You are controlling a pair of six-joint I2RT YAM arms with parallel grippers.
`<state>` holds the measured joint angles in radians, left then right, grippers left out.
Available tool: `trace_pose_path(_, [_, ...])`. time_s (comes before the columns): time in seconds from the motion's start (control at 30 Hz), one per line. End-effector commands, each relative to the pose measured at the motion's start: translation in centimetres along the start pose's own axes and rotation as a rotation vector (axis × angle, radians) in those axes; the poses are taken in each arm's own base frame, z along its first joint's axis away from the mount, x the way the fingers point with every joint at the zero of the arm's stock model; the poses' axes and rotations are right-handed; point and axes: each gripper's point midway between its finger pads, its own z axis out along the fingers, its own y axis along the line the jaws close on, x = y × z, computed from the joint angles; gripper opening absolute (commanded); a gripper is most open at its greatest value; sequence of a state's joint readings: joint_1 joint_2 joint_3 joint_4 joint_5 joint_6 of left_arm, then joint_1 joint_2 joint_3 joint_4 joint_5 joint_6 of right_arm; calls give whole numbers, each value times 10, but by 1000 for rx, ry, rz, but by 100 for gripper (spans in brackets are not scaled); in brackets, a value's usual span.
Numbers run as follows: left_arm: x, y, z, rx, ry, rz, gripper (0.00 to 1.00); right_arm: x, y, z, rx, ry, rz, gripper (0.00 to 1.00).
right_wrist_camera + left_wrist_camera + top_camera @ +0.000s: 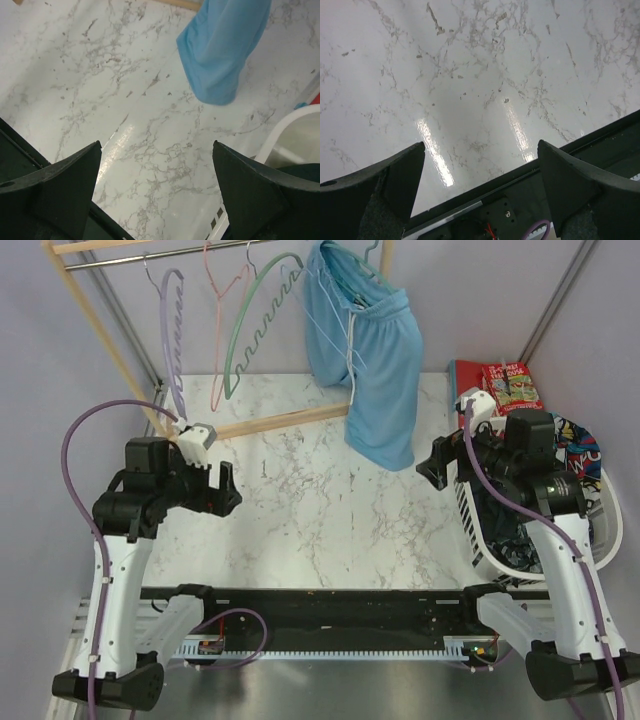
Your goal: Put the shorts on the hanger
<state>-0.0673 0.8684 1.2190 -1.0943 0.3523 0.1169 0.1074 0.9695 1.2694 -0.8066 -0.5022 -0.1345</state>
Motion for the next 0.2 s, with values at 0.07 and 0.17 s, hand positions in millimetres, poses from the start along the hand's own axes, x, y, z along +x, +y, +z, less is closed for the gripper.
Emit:
trace_pose_path(0.07, [10, 18, 6, -108, 24, -82, 99, 40, -9, 9, 12, 67, -101, 98])
trace_pose_path(0.17, [9, 23, 12, -119, 26, -93, 99, 53, -14, 17, 17, 90, -89, 98])
